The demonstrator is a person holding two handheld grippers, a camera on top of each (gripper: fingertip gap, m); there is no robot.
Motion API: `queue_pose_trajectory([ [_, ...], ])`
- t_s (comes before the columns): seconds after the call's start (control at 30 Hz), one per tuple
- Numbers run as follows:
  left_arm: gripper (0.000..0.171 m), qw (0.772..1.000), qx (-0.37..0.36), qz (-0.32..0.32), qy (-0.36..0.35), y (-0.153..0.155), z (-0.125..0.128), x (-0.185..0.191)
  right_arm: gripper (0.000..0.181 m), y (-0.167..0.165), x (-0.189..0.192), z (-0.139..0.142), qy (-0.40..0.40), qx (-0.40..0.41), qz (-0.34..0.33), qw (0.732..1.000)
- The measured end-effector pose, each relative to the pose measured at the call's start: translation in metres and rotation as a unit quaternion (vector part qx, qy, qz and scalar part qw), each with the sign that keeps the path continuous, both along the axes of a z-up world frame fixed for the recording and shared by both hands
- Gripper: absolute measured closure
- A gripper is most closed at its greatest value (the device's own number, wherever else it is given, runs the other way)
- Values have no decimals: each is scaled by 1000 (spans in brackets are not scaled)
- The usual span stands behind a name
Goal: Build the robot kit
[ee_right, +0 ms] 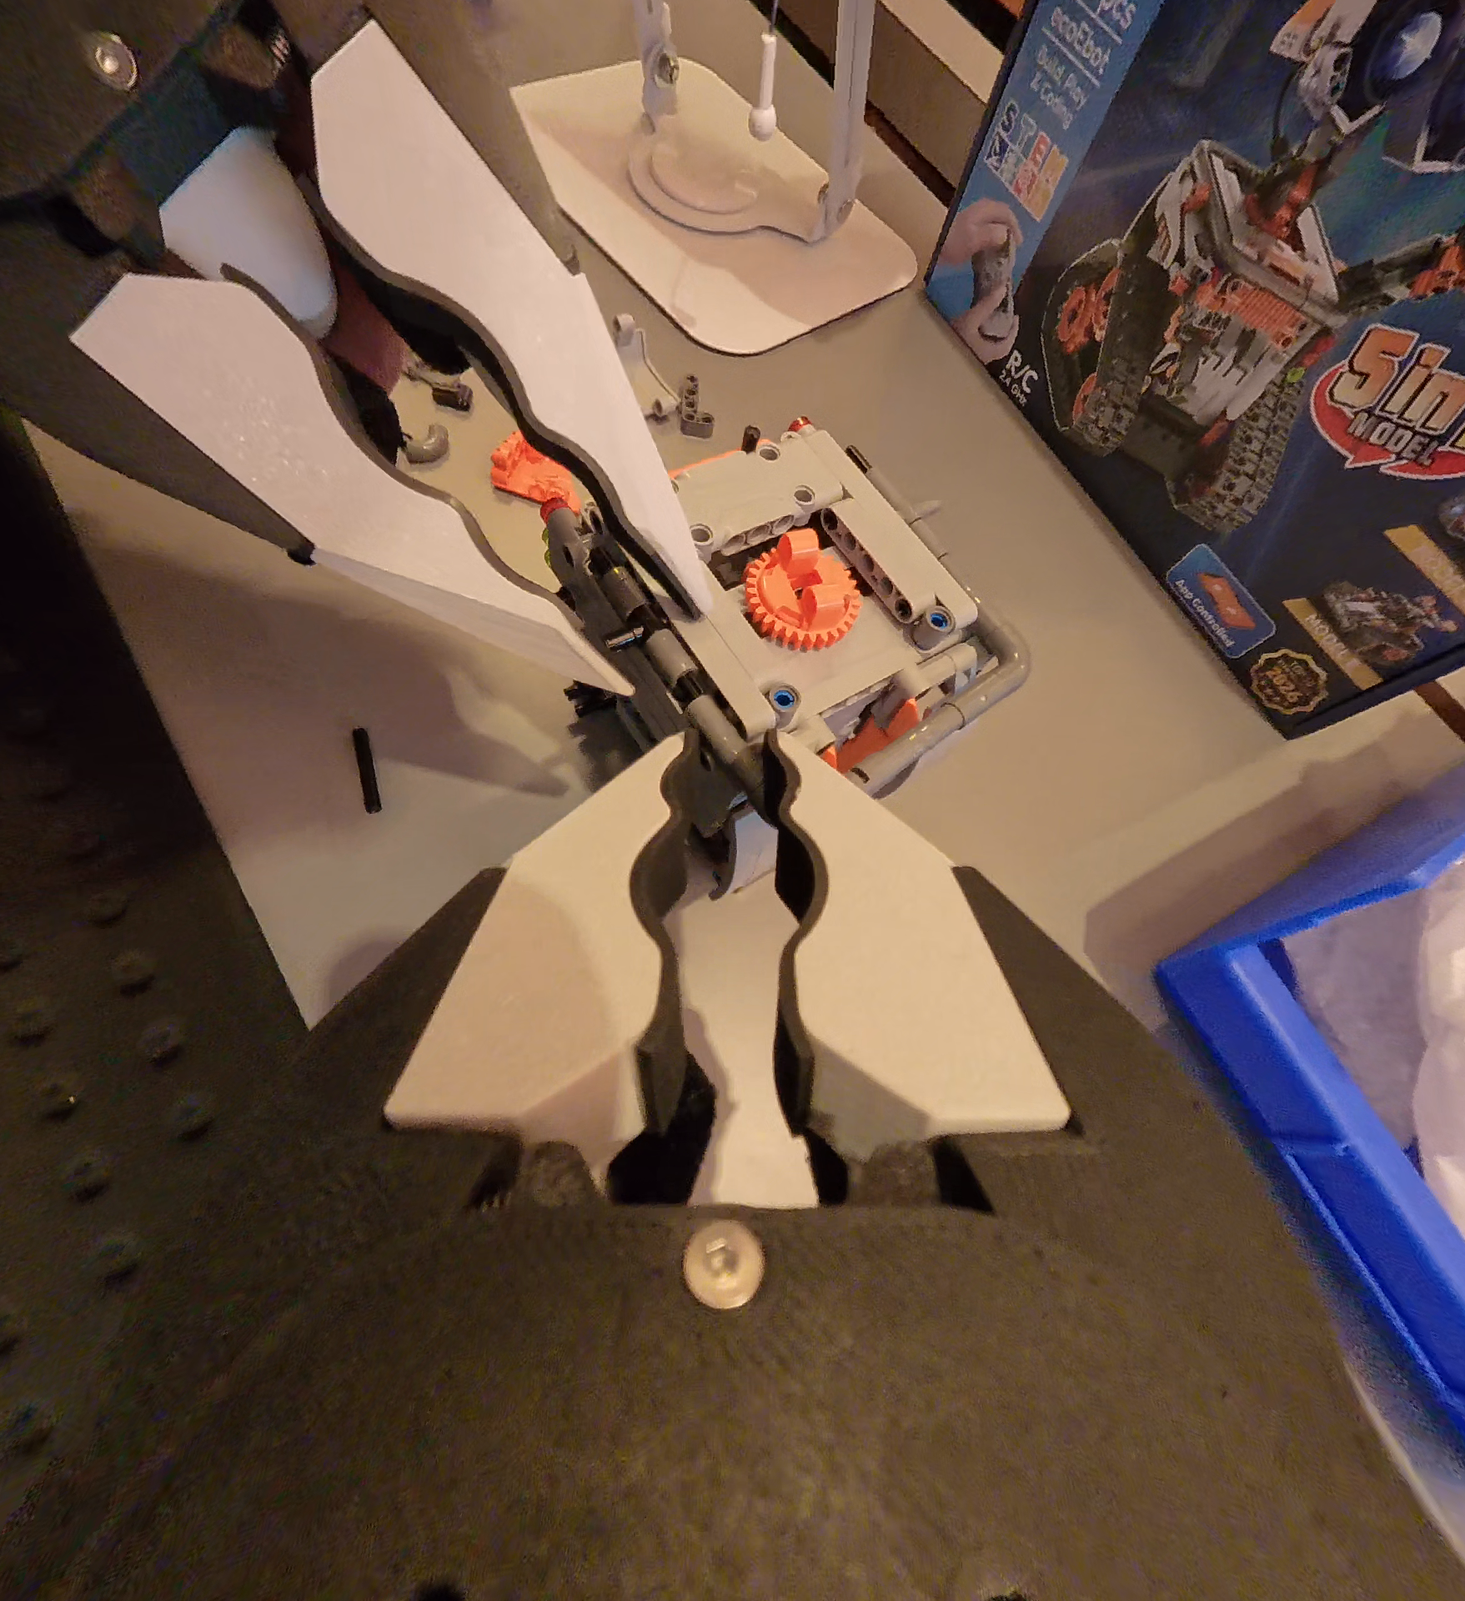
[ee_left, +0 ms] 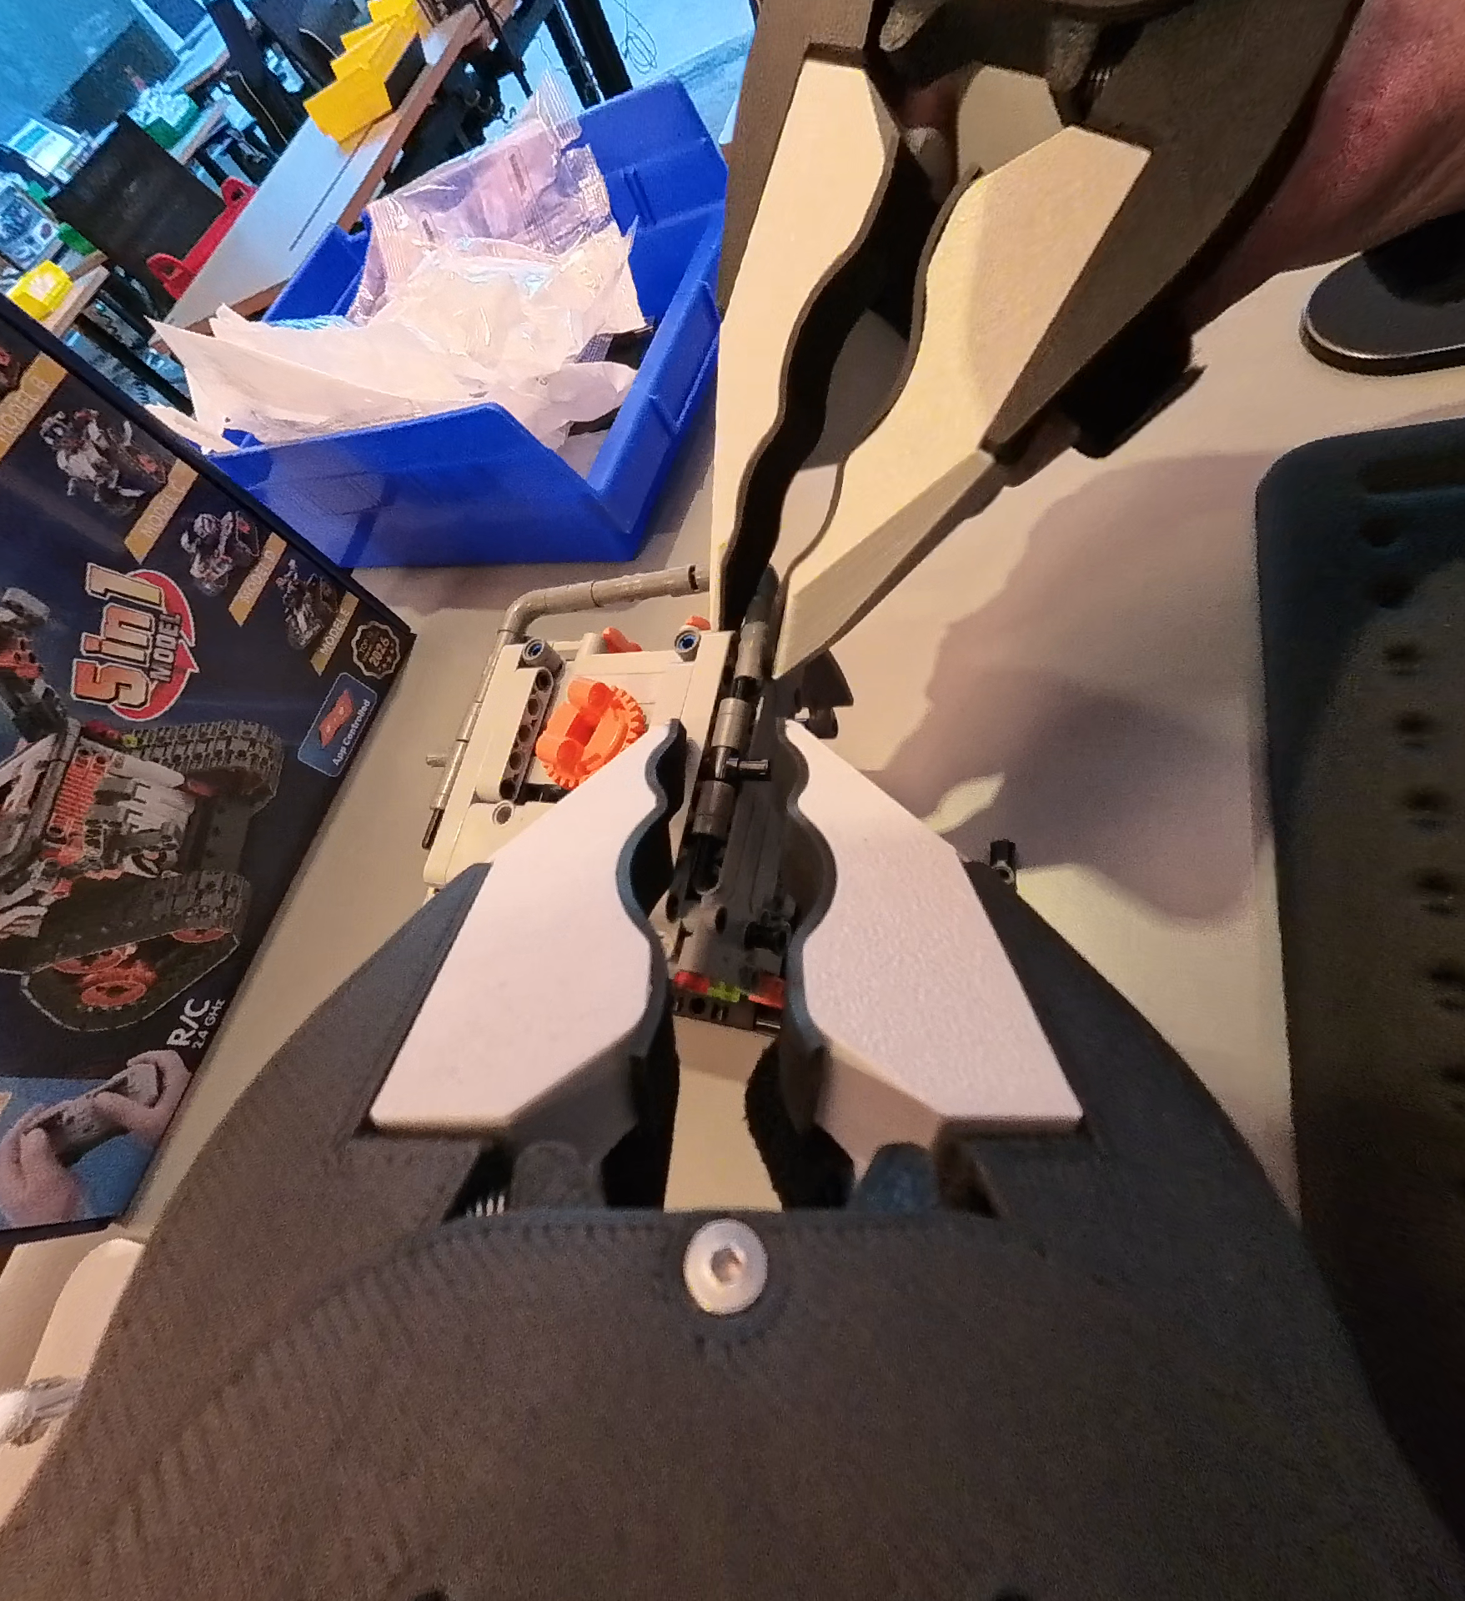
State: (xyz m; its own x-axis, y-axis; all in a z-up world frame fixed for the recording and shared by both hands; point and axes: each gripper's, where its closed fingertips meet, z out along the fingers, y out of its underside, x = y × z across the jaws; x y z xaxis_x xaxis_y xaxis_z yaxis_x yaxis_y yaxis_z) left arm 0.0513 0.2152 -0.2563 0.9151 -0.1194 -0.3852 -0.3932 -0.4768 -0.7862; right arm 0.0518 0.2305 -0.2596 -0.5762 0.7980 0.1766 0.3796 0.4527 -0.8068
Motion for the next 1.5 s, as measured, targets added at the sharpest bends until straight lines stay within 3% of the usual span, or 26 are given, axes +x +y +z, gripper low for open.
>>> queue_pose_trajectory([
  [0.33,161,998,-10,14,58,-15,1,-1,171,-6,0,0,0,-5,12,1000],
  [0.73,165,998,-12,59,24,-45,1,-19,173,-9,-1,5,1,-6,21,1000],
  [0.9,159,998,-16,46,51,-37,3,-18,173,-9,-1,3,2,-1,17,1000],
  [1.1,141,995,-35,21,92,-21,-3,-8,171,-7,-1,4,7,-8,12,1000],
  [1.5,146,996,-76,-10,52,-13,-4,-18,174,-4,-4,2,2,-16,17,1000],
])
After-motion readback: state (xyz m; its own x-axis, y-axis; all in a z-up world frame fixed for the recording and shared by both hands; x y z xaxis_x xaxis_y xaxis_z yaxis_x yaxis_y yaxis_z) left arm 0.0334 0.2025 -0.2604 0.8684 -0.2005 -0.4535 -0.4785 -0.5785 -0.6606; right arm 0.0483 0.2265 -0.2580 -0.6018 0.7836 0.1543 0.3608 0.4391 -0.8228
